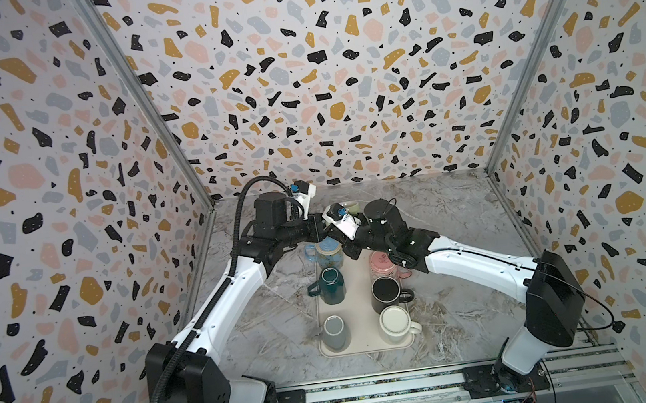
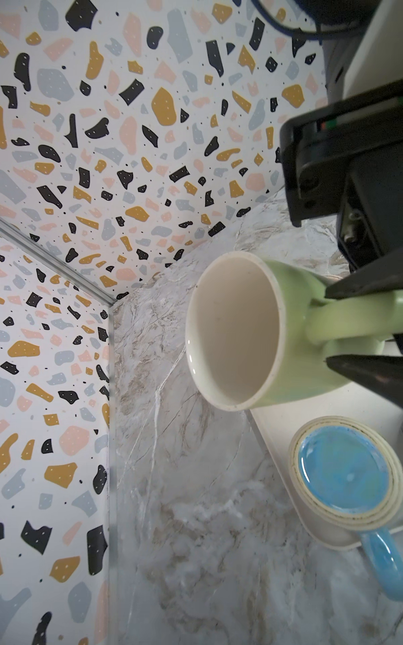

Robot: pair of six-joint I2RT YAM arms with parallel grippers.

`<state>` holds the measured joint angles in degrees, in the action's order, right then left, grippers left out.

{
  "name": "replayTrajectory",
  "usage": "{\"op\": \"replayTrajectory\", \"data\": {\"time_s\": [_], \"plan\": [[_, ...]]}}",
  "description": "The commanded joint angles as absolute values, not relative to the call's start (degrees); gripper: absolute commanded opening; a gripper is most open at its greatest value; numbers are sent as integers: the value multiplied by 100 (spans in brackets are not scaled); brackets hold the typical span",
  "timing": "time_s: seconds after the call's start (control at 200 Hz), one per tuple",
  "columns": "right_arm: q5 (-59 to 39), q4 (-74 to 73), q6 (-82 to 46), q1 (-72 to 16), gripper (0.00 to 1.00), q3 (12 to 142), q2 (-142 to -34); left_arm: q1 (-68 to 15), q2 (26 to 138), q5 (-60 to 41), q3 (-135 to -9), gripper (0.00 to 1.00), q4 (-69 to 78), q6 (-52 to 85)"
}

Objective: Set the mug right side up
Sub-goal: 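Grip the green mug handle with the left gripper while the right gripper holds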

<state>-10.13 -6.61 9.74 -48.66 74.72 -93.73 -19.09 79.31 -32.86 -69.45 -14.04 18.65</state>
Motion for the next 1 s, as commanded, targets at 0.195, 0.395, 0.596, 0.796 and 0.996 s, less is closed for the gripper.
{"op": "replayTrajectory", "data": {"time_s": [0.195, 0.395, 0.596, 0.796, 0.996], "plan": [[-1013, -1169, 1217, -4904, 0, 7875, -9092, -1852, 8099, -3159, -7107, 0, -1668, 1764], [-998, -1130, 1257, -4904, 0, 7866, -9077, -1853, 8085, -3071, -7128, 0, -1518, 1845], [-994, -1145, 1317, -4904, 7, 7768, -9019, -1854, 7920, -2945, -7194, 0, -1166, 1995], [-977, -1154, 1370, -4904, 24, 7700, -8948, -1854, 7921, -2888, -7310, 0, -1003, 2062], [-906, -1113, 1441, -4904, 36, 7604, -8868, -1850, 8048, -2739, -7556, 0, -973, 2051]]}}
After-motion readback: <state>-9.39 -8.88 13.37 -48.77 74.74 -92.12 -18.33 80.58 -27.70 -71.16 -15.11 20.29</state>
